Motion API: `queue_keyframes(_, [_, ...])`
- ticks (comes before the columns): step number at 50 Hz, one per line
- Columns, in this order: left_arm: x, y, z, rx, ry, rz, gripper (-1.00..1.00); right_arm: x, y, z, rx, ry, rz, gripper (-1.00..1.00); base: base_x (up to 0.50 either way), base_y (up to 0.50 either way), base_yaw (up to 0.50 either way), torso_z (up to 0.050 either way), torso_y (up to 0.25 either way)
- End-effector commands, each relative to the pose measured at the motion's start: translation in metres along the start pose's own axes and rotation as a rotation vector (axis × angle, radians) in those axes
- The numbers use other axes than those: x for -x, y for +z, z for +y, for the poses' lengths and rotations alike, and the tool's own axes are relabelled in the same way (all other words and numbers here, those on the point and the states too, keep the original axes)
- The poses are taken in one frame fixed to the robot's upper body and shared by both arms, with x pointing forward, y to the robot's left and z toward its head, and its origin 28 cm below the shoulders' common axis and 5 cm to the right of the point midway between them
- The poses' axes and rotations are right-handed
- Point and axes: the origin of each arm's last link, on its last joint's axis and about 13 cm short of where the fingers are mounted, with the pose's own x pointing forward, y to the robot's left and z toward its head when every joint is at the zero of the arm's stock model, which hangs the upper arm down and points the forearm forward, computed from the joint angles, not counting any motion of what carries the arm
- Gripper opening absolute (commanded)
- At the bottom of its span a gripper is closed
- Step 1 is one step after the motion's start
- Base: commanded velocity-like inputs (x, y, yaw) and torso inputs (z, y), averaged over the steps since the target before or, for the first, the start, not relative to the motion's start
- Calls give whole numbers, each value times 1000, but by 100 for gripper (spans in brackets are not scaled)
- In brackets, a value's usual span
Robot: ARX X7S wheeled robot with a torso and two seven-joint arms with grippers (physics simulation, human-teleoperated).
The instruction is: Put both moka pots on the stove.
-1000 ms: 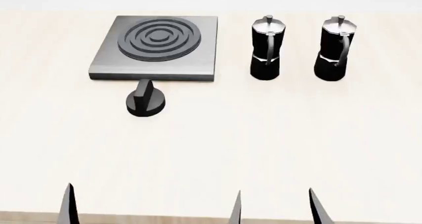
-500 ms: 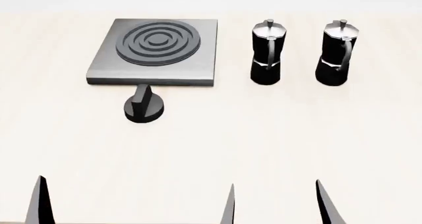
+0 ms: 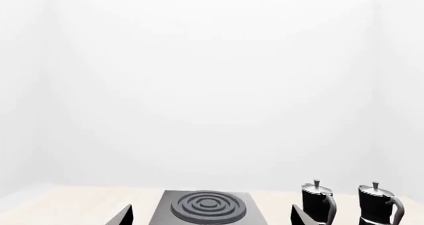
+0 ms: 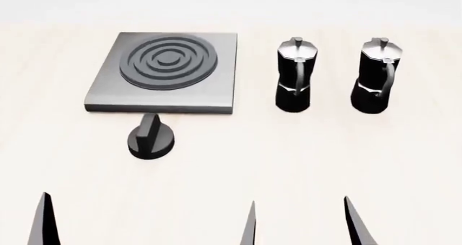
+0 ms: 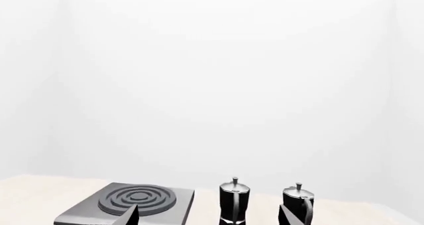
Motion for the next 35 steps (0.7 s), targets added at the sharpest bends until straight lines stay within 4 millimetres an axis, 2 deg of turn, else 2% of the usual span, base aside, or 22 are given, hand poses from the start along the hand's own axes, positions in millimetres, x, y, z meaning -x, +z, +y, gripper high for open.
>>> queue_keyframes(1, [0,0,-1,0,-2,-1,100,-1,1,0,-4,1,0,100,215,0,0,0,0])
queue_keyframes(35, [0,0,-1,-2,-1,-2,100,-1,-3,0,-6,-2,8,100,216,0,0,0,0])
